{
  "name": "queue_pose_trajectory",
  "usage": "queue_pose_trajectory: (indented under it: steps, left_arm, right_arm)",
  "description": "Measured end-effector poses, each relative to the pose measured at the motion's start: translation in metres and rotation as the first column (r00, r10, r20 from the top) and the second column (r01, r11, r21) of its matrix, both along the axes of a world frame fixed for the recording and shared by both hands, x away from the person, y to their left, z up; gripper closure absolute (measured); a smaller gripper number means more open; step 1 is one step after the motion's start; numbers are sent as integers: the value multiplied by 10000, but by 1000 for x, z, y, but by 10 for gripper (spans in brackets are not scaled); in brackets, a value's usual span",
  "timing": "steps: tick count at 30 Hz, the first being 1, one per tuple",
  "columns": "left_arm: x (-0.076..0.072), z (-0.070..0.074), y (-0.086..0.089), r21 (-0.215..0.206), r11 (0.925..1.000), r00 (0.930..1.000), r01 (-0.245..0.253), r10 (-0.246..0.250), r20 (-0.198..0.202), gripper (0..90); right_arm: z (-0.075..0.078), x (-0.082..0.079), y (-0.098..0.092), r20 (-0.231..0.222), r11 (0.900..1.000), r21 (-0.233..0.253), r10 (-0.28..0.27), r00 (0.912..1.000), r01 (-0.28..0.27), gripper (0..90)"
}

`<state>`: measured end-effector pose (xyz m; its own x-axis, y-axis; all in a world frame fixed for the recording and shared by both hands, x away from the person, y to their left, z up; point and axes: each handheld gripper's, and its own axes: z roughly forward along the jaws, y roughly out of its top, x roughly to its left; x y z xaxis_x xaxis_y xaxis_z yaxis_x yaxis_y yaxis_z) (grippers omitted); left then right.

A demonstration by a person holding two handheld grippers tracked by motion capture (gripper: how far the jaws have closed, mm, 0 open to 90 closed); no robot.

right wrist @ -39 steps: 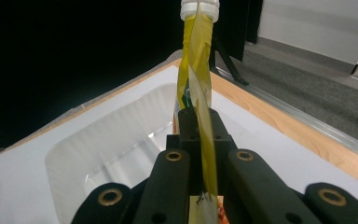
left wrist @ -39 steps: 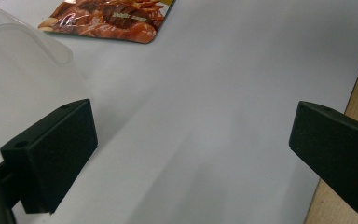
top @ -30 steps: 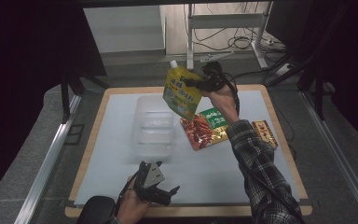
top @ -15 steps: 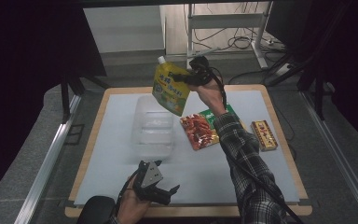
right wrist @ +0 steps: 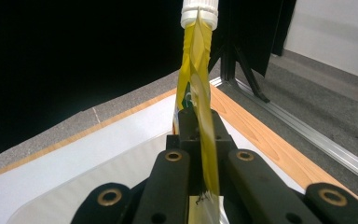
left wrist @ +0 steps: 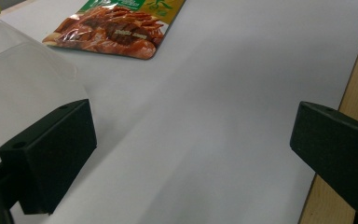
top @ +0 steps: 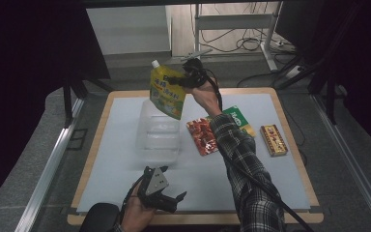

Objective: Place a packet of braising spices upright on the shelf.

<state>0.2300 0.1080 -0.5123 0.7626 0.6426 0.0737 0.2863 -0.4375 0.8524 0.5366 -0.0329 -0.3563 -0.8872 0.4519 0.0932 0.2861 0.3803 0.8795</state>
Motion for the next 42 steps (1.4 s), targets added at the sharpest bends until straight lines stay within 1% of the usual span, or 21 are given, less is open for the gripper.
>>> queue_pose_trajectory:
  steps: [4,7,8,14,15,20,24,25,28,30,31,32,33,34,35,36,37,39,40,41,42]
  left_arm:
    - [0,0,0,3,10000,10000,20,-20,6,2]
    - [0,0,0,-7,10000,10000,24,-24,-5,2]
    - [0,0,0,11,10000,10000,20,-20,-37,2]
    - [1,-1,0,-23,10000,10000,-20,19,-52,2]
    - [1,-1,1,-23,10000,10000,-38,38,-61,2]
    - [2,-1,1,-32,10000,9999,-55,55,-95,2]
    - [2,-2,0,-3,10000,9999,-28,28,-124,3]
    - [2,-2,0,26,10000,9999,-14,14,-143,3]
    - [2,-2,0,90,10000,9999,-3,4,-128,3]
    - [2,-2,0,17,10000,9999,-30,30,-132,3]
    - [2,-2,1,8,10000,9999,-33,34,-145,3]
    - [2,-2,1,5,10000,9999,-46,46,-163,3]
    - [2,-2,1,5,10000,9999,-46,46,-163,3]
    - [2,-2,1,5,10000,9999,-45,45,-167,3]
    - [2,-2,1,27,10000,9999,-43,43,-156,3]
    - [2,-2,0,41,10000,9999,-35,36,-159,3]
    - [2,-2,0,41,10000,9999,-35,36,-159,2]
    - [2,-3,0,101,9999,9999,-21,22,-149,3]
    - [2,-3,-1,117,9999,9999,-2,4,-154,2]
    - [2,-3,-1,184,9998,9999,12,-10,-144,2]
    - [2,-3,-1,207,9998,9999,23,-20,-153,1]
  right_arm:
    - [-7,2,9,-78,9997,-257,19,10000,-21,887]
    - [-11,3,12,-133,9993,-355,64,9999,-68,887]
    - [-16,4,16,-176,9989,-463,89,9998,-97,886]
    - [-28,5,23,-327,9968,-776,180,9993,-205,886]
    - [-34,6,26,-377,9959,-867,219,9990,-251,885]
    - [-43,7,29,-483,9962,-809,270,9985,-308,886]
    - [-48,5,34,-443,9957,-828,376,9983,-412,887]
    - [-52,6,37,-512,9946,-990,253,9984,-303,888]
    - [-54,5,37,-562,9959,-881,168,9983,-217,887]
    - [-52,4,38,-428,9940,-1077,158,9990,-203,878]
    - [-51,3,39,-382,9930,-1165,136,9992,-180,860]
    - [-51,2,39,-338,9924,-1219,111,9994,-152,805]
    - [-51,2,39,-338,9924,-1219,111,9994,-152,805]
    - [-50,1,39,-276,9920,-1260,60,9996,-94,739]
    - [-49,0,38,-232,9904,-1381,-20,9997,-13,617]
    - [-48,0,37,-76,9893,-1460,-28,10000,17,567]
    - [-48,0,37,-76,9893,-1460,-28,10000,17,567]
    - [-48,-1,35,-62,9871,-1598,-103,9999,92,486]
    - [-49,-1,34,-274,9866,-1630,-115,9996,69,445]
    - [-50,-1,33,-383,9851,-1718,-85,9992,18,410]
    - [-51,-4,31,-147,9813,-1923,-112,9998,82,388]
